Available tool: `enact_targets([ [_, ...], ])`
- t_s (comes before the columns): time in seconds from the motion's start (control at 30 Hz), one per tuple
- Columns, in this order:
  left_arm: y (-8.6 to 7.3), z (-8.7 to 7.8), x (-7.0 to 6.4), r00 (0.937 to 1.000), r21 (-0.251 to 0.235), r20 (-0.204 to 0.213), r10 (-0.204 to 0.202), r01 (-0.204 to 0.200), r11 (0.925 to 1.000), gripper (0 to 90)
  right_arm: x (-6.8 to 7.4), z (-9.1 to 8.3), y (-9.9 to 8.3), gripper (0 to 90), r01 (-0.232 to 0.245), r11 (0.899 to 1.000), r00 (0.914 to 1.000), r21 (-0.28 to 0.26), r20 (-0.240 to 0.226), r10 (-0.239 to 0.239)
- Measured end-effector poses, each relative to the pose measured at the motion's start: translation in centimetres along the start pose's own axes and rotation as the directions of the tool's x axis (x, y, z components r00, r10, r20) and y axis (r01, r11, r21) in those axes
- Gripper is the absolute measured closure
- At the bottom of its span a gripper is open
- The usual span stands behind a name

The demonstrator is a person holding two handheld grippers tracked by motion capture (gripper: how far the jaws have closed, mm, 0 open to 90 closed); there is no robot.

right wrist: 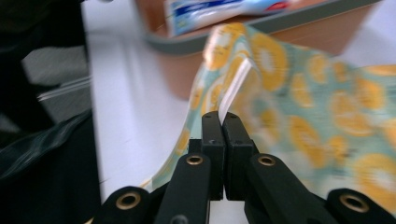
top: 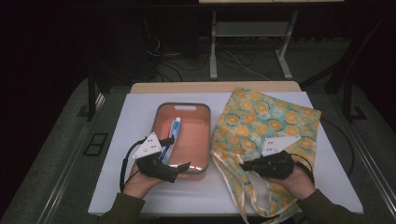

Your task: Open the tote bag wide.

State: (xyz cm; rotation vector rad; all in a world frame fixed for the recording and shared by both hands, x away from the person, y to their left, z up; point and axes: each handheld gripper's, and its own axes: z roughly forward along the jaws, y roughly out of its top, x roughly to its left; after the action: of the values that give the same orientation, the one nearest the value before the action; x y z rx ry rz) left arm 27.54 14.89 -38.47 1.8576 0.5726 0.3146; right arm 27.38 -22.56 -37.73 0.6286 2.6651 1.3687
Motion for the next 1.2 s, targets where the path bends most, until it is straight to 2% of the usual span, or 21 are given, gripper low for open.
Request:
enact_targets([
  [0.07,0.0,0.0,0.0,1.0000,0.001,0.000,0.001,-0.001,1.0000,0.0,-1.0,-0.5,0.3,88.9,-0.006,1.000,0.9994,-0.005,0.035,0.006],
  [0.13,0.0,0.0,0.0,1.0000,0.002,0.000,0.001,-0.001,1.0000,0.0,-2.8,-1.1,0.7,88.9,-0.022,1.000,0.9959,-0.009,0.088,0.022],
  [0.17,0.0,0.0,0.0,1.0000,0.002,0.000,0.001,-0.001,1.0000,0.0,-2.8,-1.1,0.7,88.9,-0.022,1.000,0.9959,-0.009,0.088,0.022],
  [0.23,0.0,0.0,0.0,1.0000,0.003,-0.001,0.001,-0.001,1.0000,0.0,-4.3,-1.3,0.7,88.9,-0.044,0.999,0.9916,-0.017,0.121,0.046],
  [0.27,0.0,0.0,0.0,1.0000,0.002,0.000,0.001,-0.001,1.0000,0.0,-5.8,-1.2,0.6,89.0,-0.073,0.997,0.9855,-0.011,0.153,0.073],
  [0.3,0.0,0.0,0.0,1.0000,0.002,0.000,0.001,-0.001,1.0000,0.0,-5.8,-1.2,0.6,89.0,-0.073,0.997,0.9855,-0.011,0.153,0.073],
  [0.33,0.0,0.0,0.0,1.0000,0.003,0.000,0.001,-0.001,1.0000,0.0,-7.4,-0.8,0.2,88.9,-0.100,0.995,0.9780,-0.001,0.184,0.099],
  [0.37,0.0,0.0,0.0,1.0000,0.003,-0.001,0.001,-0.001,1.0000,0.0,-8.1,-0.5,0.0,88.9,-0.114,0.993,0.9737,0.004,0.199,0.111],
  [0.4,0.0,0.0,0.0,1.0000,0.003,0.000,0.001,-0.001,1.0000,0.0,-8.1,-0.5,0.0,88.9,-0.114,0.993,0.9737,0.004,0.199,0.111],
  [0.47,0.0,0.0,0.1,1.0000,0.003,0.000,0.001,-0.001,1.0000,0.0,-10.0,0.5,-0.6,89.0,-0.160,0.987,0.9613,0.018,0.230,0.152],
  [0.5,0.0,0.0,0.1,1.0000,0.002,0.000,0.001,-0.001,1.0000,0.0,-10.0,0.5,-0.6,89.0,-0.160,0.987,0.9613,0.018,0.230,0.152],
  [0.57,0.0,0.0,0.0,1.0000,0.003,-0.001,0.001,-0.001,1.0000,0.0,-11.5,1.7,-1.3,89.0,-0.199,0.979,0.9494,0.039,0.256,0.183],
  [0.63,0.0,0.0,0.0,1.0000,0.004,-0.001,0.002,-0.002,1.0000,0.0,-12.0,2.1,-1.6,88.9,-0.206,0.978,0.9458,0.046,0.266,0.187],
  [0.67,0.0,0.0,0.0,1.0000,0.004,-0.002,0.002,-0.002,1.0000,0.0,-12.4,2.5,-1.9,89.0,-0.216,0.975,0.9402,0.060,0.282,0.191],
  [0.73,0.0,0.0,0.0,1.0000,0.004,-0.002,0.001,-0.001,1.0000,0.0,-13.1,3.1,-2.6,88.8,-0.249,0.966,0.9313,0.075,0.292,0.217],
  [0.77,0.0,0.0,0.0,1.0000,0.003,-0.002,0.002,-0.002,1.0000,0.0,-13.4,3.4,-3.2,82.9,-0.276,0.958,0.9237,0.083,0.298,0.240],
  [0.8,0.0,0.0,0.0,1.0000,0.003,-0.002,0.002,-0.002,1.0000,0.0,-13.4,3.4,-3.2,82.9,-0.276,0.958,0.9237,0.083,0.298,0.240],
  [0.87,0.0,0.0,0.0,1.0000,0.002,-0.001,0.002,-0.002,1.0000,0.0,-13.5,2.9,-3.4,69.1,-0.302,0.951,0.9201,0.068,0.282,0.272],
  [0.93,0.0,0.0,0.0,1.0000,0.003,-0.001,0.002,-0.002,1.0000,0.0,-13.2,1.8,-3.3,59.1,-0.320,0.947,0.9128,0.027,0.277,0.300],
  [1.03,0.0,0.0,0.0,1.0000,0.002,0.000,0.001,-0.001,1.0000,0.0,-12.3,-0.4,-2.8,46.7,-0.329,0.944,0.9151,-0.033,0.236,0.327],
  [1.2,0.0,0.1,-0.1,1.0000,0.005,-0.004,0.003,-0.003,1.0000,0.0,-9.3,-3.0,-2.7,37.0,-0.280,0.959,0.9407,-0.044,0.187,0.283],
])
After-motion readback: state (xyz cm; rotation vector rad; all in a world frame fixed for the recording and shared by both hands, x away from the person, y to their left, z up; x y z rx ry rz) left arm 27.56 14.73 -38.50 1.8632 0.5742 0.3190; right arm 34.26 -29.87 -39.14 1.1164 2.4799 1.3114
